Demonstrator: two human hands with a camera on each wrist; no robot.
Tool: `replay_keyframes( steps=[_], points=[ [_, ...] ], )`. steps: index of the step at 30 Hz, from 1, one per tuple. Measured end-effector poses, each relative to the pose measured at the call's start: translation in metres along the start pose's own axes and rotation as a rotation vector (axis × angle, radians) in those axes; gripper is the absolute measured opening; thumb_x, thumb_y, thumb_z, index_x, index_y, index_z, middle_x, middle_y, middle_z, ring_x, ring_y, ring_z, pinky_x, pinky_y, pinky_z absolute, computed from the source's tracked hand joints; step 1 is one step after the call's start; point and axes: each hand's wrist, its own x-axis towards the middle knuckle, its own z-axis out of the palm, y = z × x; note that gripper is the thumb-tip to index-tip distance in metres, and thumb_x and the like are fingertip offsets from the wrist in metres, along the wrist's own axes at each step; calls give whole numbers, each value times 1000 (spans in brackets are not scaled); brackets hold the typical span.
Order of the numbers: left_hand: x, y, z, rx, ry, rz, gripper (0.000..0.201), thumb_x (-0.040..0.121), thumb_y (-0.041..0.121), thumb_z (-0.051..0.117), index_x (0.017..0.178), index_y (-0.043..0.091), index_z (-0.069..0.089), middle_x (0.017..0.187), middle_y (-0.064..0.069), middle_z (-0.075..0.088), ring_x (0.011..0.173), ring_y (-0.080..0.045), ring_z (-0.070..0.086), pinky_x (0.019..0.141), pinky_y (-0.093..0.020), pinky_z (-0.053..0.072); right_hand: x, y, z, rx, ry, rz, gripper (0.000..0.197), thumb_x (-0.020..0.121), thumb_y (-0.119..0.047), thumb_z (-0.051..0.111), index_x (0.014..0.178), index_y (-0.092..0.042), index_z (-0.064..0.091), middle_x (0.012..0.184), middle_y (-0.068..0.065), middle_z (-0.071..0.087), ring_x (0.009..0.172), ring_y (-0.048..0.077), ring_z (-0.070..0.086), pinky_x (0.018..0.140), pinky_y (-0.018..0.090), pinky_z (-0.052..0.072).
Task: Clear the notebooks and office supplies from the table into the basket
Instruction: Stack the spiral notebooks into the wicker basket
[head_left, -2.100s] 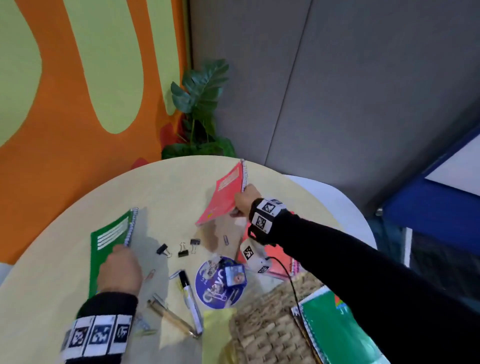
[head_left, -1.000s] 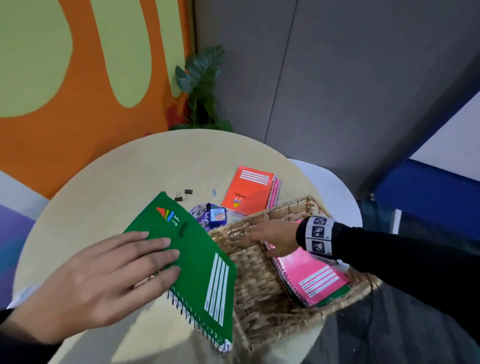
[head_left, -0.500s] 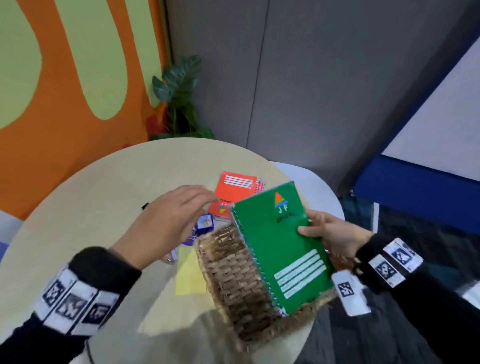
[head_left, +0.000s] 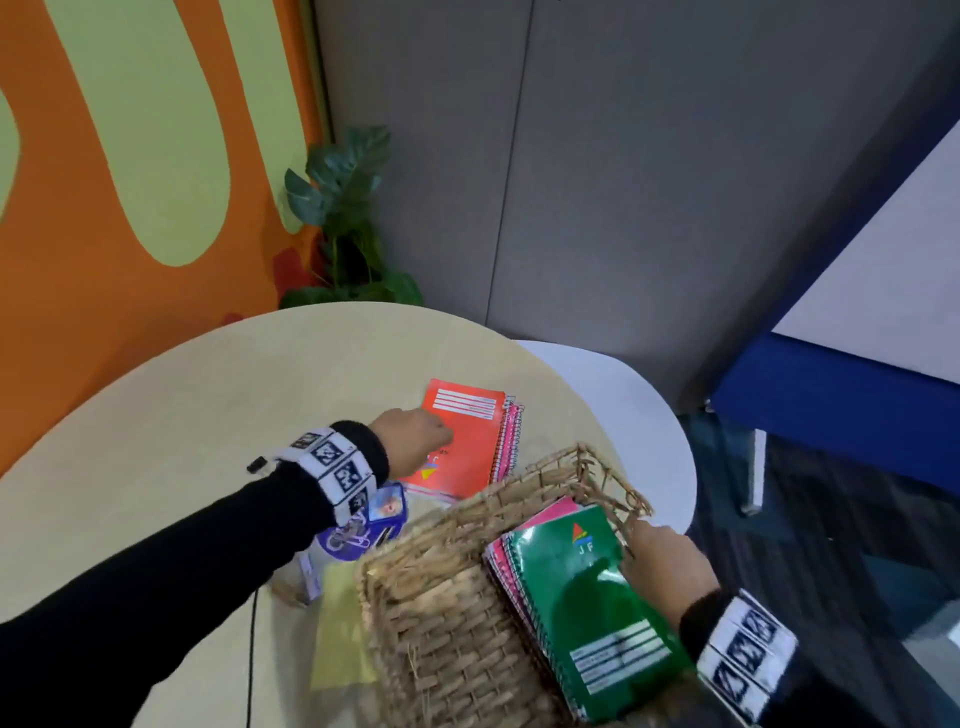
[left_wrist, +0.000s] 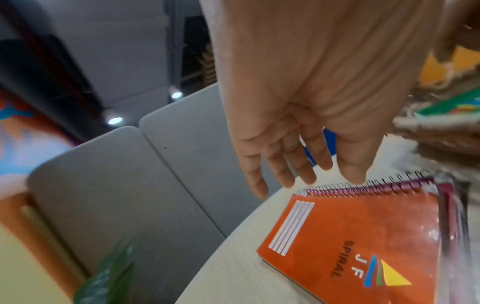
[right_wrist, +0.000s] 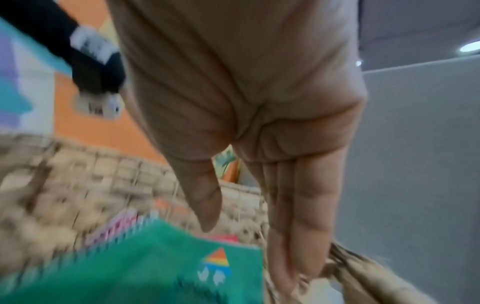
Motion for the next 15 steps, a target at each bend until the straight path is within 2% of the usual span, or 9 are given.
replay_keyframes(
  steps=[1, 3, 5, 8, 11, 15],
  points=[
    [14, 3, 2, 44, -6, 47, 41, 91, 8, 45, 130, 19, 47, 130, -5, 53, 121, -26, 50, 83, -38, 47, -3, 0, -3, 73, 46, -2, 28, 91, -30, 47, 111, -12, 51, 115, 11, 66, 109, 31, 63, 72, 34, 43],
    [40, 11, 5, 95, -5, 125, 48, 88, 3, 49, 133, 20, 44, 134, -7, 50, 124, -28, 47, 89, -42, 48, -7, -1, -8, 220, 88, -35, 33, 88, -36, 50, 117, -19, 50, 108, 5, 69, 104, 28, 65, 68, 32, 38],
    [60, 22, 9, 137, -13, 171, 50, 90, 1, 48, 136, 20, 41, 141, -9, 43, 132, -30, 40, 97, -46, 45, -6, -4, -13, 333, 82, -71, 45, 87, -39, 54, 130, -27, 48, 109, -3, 70, 103, 20, 65, 74, 30, 43],
    [83, 32, 24, 195, -94, 216, 59, 91, 5, 49, 144, 23, 30, 154, -10, 24, 144, -29, 20, 107, -50, 37, 6, -17, -25, 423, 125, -112, 41, 87, -36, 56, 127, -25, 52, 107, -6, 68, 93, 16, 66, 79, 31, 48],
    [100, 32, 32, 227, -117, 234, 69, 86, 4, 58, 144, 27, 29, 157, -10, 16, 146, -31, 11, 107, -54, 35, 30, -29, -43, 502, 174, -137, 34, 87, -30, 58, 119, -21, 58, 100, -5, 70, 87, 18, 68, 79, 32, 50],
    [113, 29, 33, 254, -106, 261, 64, 86, 9, 59, 142, 28, 33, 158, -10, 12, 146, -33, 5, 105, -57, 35, 74, -49, -78, 559, 189, -162, 30, 87, -26, 58, 116, -19, 60, 93, -5, 65, 91, 19, 63, 84, 31, 47]
  ],
)
